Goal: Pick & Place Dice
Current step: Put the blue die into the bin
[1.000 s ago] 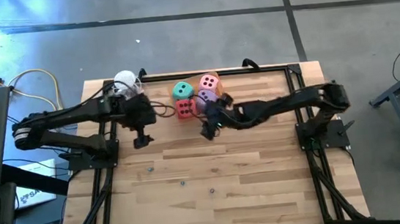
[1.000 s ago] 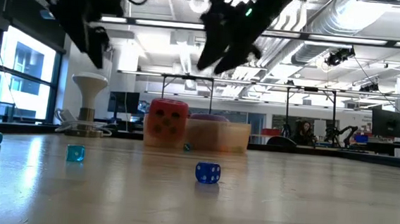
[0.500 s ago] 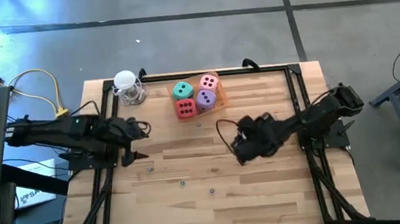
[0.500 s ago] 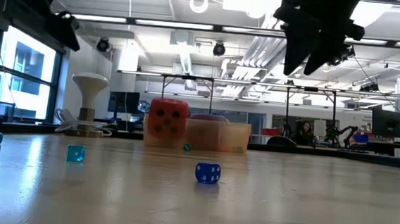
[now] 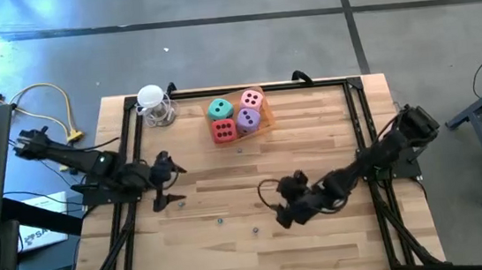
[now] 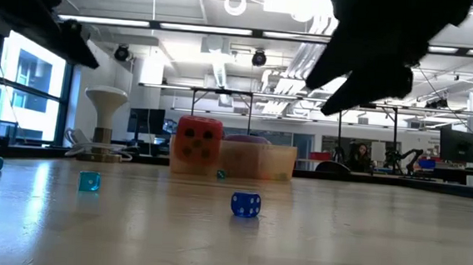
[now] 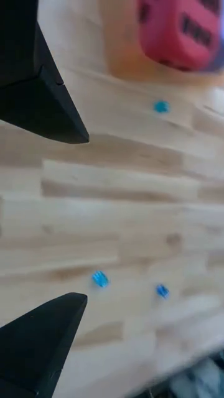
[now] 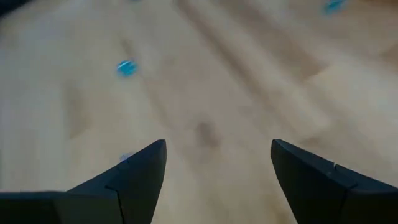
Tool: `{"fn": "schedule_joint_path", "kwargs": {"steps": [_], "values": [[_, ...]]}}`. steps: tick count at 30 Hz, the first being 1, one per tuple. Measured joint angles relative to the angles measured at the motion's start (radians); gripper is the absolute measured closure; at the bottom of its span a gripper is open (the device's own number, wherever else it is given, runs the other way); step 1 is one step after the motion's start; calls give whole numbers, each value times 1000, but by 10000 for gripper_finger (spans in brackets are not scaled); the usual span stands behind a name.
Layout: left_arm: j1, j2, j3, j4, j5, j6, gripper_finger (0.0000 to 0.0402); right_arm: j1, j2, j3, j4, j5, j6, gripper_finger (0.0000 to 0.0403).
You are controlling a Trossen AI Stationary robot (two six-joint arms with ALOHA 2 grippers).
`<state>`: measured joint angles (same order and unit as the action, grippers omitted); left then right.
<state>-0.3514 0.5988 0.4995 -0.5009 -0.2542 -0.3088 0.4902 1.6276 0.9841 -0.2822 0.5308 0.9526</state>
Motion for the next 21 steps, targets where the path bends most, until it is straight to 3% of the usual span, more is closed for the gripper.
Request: {"fn": "schedule_joint_path", "kwargs": {"steps": [5, 10, 16, 21], "values": [[-145, 42, 0, 99, -22, -25, 2, 75, 0, -135, 330, -28, -107, 121], [-275, 118, 0, 95, -153, -131, 2, 131, 18, -182, 527, 40, -240, 121], [-388, 181, 0, 96, -273, -220, 2, 160, 213, -158, 745, 65, -365, 121], [-440, 192, 0, 96, -302, -272, 2, 164, 374, -56, 761, 74, -390, 121]]}}
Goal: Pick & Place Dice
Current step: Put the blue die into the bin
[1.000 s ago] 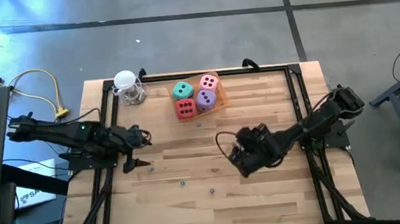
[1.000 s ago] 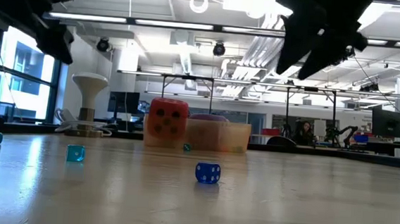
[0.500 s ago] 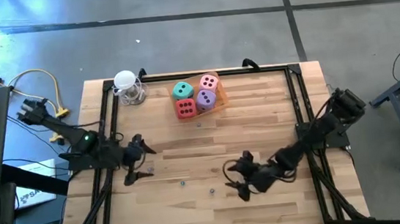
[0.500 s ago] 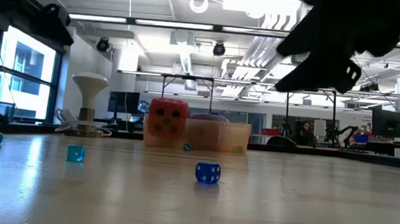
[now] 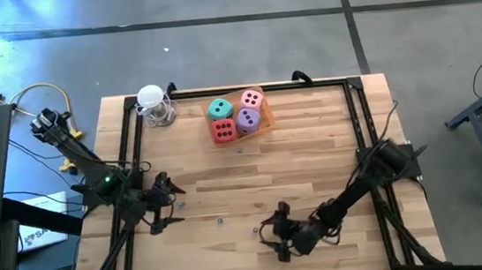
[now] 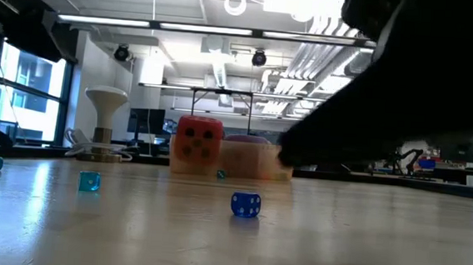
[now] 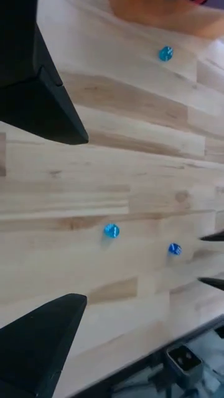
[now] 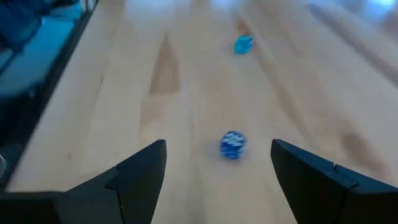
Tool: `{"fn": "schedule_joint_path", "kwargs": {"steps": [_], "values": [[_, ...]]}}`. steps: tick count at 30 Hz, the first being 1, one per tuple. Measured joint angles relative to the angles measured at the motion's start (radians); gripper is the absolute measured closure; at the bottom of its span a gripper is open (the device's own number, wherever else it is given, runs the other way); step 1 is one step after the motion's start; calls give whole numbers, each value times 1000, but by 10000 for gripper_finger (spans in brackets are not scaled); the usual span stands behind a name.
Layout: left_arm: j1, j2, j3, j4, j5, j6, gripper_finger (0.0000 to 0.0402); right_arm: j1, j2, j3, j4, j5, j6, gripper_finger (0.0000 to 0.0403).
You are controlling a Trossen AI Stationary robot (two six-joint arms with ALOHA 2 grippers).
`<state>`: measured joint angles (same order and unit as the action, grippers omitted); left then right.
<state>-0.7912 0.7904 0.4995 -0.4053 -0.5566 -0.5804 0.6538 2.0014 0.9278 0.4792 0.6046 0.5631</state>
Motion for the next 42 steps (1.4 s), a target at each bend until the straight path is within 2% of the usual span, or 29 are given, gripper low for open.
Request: {"fn": "schedule_joint_path", "kwargs": {"steps": [7, 12, 16, 23, 33, 42], "values": [[-56, 0, 0, 2, 0, -23, 2, -30, 150, 134, -60, 18, -68, 121], [-86, 0, 0, 3, 1, -29, 2, -67, 162, 159, -137, 25, -5, 121], [-91, 0, 0, 3, -5, -52, 2, -83, 158, 161, -201, -15, 70, 133], [-91, 0, 0, 3, -60, -64, 2, -74, 160, 159, -233, -34, 81, 206], [-90, 0, 0, 3, -64, -75, 2, -64, 157, 160, -310, -56, 101, 361], [-88, 0, 0, 3, -72, -64, 2, -116, 96, 158, -382, -168, 90, 363]]}}
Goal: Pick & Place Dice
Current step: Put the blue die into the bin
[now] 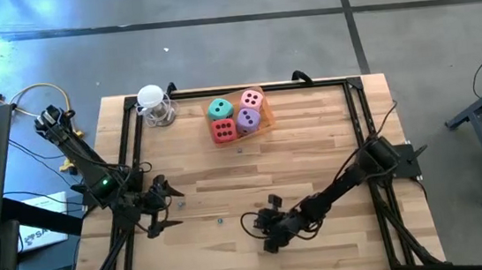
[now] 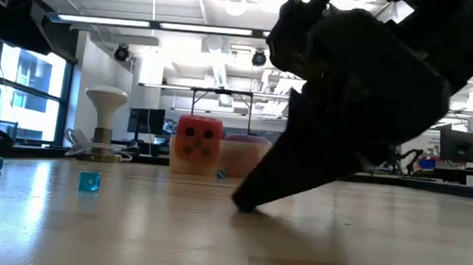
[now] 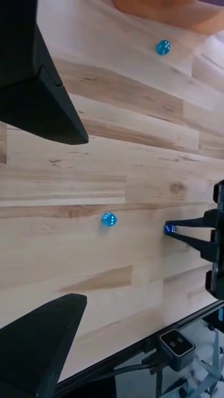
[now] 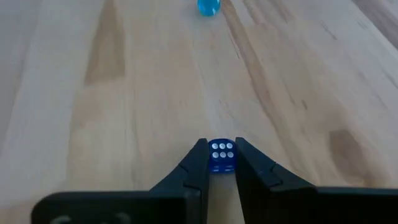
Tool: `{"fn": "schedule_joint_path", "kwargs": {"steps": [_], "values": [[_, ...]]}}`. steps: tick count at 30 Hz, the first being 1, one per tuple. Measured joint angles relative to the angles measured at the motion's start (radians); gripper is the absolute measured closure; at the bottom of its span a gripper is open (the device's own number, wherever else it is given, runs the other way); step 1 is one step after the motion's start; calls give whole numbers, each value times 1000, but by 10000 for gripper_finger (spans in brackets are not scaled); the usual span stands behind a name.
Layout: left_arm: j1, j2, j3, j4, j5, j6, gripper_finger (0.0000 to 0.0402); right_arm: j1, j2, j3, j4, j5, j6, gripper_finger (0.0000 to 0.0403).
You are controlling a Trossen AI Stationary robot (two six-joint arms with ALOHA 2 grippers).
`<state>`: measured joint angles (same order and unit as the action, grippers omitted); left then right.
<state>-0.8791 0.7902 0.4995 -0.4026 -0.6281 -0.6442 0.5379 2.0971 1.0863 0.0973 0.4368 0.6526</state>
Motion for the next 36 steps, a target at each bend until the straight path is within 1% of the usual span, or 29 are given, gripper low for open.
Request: {"fn": "schedule_joint_path", "kwargs": {"steps": [2, 5, 8, 11, 13, 15, 16, 18, 21, 24, 26, 28, 31, 36], "values": [[0, 0, 0, 0, -1, 0, 2, -11, -35, -4, -58, -10, -20, 362], [0, 0, 0, 0, -9, 0, 2, -23, -102, -10, -191, 1, -55, 363], [0, 0, 0, -1, -39, 1, 2, -46, -172, -13, -368, 67, -62, 363], [0, 5, 0, 0, -85, 14, 2, -98, -256, -9, -542, 140, 26, 363], [0, 6, 0, 1, -112, 50, 2, -143, -308, -10, -672, 191, 93, 363], [0, 6, 0, 1, -131, 82, 2, -202, -348, -10, -751, 232, 110, 363], [0, 6, 0, 1, -143, 97, 2, -233, -368, -10, -763, 243, 102, 363], [1, 6, 0, 1, -158, 128, 2, -304, -400, -8, -751, 263, 58, 363], [17, 6, 0, 4, -160, 180, 2, -423, -433, -8, -697, 252, -58, 363], [43, 6, 0, 4, -160, 214, 2, -550, -439, -7, -602, 203, -188, 363], [62, 6, 0, 4, -160, 236, 2, -631, -439, -7, -538, 149, -251, 364], [83, 6, 0, 4, -160, 261, 2, -707, -432, -5, -485, 74, -278, 363], [114, 6, 0, 3, -160, 300, 2, -787, -415, -6, -475, 13, -281, 358], [166, 6, 0, 4, -141, 371, 2, -856, -418, -5, -450, -101, -287, 355]]}}
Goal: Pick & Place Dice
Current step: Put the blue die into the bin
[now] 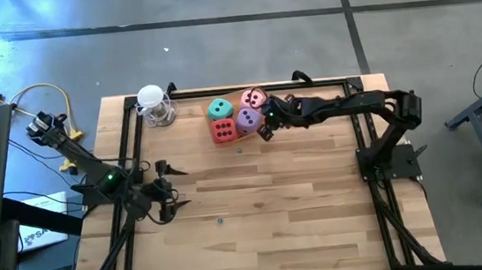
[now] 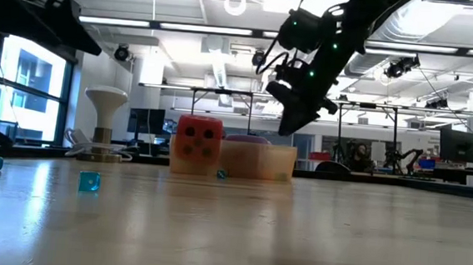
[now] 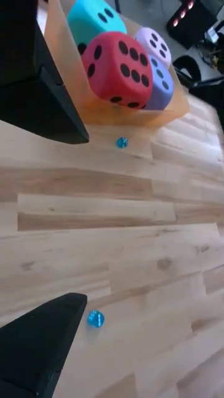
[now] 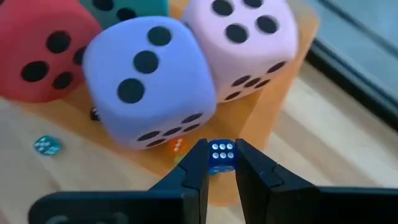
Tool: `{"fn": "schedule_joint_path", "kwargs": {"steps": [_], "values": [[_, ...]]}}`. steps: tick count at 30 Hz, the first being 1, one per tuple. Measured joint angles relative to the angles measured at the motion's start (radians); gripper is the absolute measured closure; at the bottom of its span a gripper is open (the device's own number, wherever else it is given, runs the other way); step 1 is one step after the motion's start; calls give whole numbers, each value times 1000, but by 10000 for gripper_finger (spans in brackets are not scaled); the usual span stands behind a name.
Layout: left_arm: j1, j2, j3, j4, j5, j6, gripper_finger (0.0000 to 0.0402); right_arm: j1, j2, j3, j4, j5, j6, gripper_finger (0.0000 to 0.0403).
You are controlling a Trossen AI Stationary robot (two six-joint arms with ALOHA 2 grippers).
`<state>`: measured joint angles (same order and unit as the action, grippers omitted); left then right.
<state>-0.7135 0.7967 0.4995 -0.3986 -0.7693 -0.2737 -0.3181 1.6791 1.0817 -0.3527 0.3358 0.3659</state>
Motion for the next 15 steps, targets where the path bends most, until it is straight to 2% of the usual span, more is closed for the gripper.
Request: {"fn": "schedule_joint_path", "kwargs": {"steps": [6, 11, 15], "values": [[67, 0, 0, 5, 15, 50, 2, -5, 11, 0, 48, -26, 36, 353], [117, 0, 0, 4, 52, 51, 2, -4, 24, 0, 108, -36, -33, 350], [148, 0, 0, 4, 133, 51, 2, -1, 33, -1, 102, -14, -48, 317]]}}
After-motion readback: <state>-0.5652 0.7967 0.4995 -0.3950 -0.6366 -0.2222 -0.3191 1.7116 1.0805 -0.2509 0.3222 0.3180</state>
